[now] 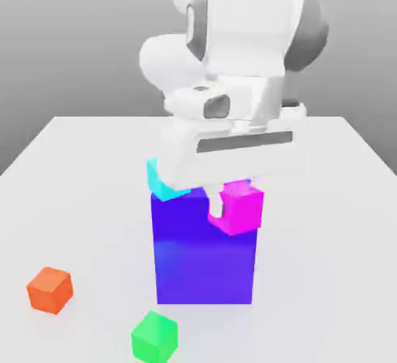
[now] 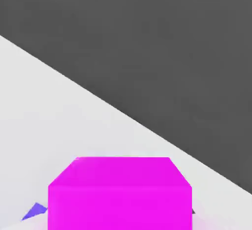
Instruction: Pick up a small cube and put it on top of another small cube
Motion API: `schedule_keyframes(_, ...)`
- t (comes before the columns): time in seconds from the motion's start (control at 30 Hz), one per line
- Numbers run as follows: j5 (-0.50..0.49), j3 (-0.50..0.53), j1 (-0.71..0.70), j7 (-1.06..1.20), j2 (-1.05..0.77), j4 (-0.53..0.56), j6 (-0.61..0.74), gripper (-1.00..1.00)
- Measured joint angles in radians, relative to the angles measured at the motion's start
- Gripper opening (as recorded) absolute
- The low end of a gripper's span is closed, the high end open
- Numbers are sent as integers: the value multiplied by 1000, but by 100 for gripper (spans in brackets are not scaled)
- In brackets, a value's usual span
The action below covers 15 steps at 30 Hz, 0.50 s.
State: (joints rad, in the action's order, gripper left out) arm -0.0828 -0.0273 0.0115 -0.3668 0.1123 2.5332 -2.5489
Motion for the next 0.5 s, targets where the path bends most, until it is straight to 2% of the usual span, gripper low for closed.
schedule_keyframes(0.2,78,50,-117,125,-214,-45,-55,-100)
schedule_keyframes(0.3,91,45,-127,143,-335,-56,-151,-100)
schedule_keyframes(0.33,94,44,-129,145,-375,-58,-188,100)
schedule_keyframes(0.5,94,44,-129,145,-374,-58,-188,100)
